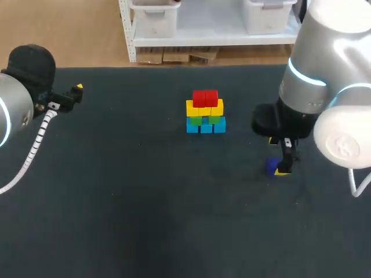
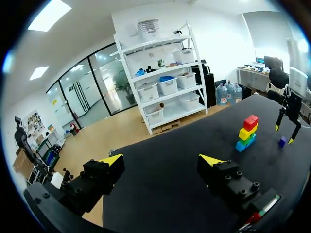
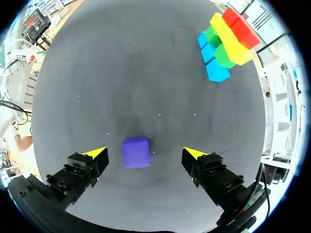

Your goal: Place the blue cubes, place green cubes on the blue cubes, place the yellow cubes on the green cubes, then place the red cubes on the yellow cubes, and place purple cube on the red cubes.

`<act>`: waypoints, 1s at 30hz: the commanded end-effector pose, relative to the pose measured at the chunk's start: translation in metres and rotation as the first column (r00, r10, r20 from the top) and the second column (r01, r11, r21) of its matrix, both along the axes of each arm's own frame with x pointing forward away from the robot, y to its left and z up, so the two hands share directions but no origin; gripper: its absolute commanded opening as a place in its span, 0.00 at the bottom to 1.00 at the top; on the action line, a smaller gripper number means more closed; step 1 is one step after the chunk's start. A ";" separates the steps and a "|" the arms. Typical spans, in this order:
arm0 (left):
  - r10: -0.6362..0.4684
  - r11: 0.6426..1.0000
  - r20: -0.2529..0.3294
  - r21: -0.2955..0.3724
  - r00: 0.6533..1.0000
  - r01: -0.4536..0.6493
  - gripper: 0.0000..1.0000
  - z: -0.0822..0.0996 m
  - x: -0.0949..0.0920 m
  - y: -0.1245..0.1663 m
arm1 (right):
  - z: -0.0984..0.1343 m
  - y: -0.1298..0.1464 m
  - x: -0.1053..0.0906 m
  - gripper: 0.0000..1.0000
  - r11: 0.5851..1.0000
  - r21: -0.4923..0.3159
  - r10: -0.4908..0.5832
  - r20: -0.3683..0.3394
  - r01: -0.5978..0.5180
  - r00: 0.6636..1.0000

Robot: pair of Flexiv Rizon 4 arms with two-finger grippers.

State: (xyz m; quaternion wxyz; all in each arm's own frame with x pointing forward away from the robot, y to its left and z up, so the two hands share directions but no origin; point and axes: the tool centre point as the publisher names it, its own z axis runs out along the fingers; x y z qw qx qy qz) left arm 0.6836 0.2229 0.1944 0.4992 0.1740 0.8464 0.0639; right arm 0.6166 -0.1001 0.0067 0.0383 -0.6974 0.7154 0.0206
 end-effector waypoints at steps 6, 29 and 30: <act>-0.006 1.000 -0.006 -0.001 1.000 0.006 1.00 0.002 0.000 0.002 | -0.015 0.004 -0.003 0.44 0.999 -0.025 0.032 0.001 -0.032 0.999; -0.006 1.000 -0.006 -0.001 1.000 0.006 1.00 0.002 0.000 0.002 | 0.052 -0.002 0.052 0.00 0.994 -0.105 -0.018 0.130 0.032 0.991; -0.006 1.000 -0.006 -0.001 1.000 0.006 1.00 0.002 0.000 0.002 | 0.055 -0.002 0.057 0.00 0.994 -0.106 -0.022 0.130 0.036 0.991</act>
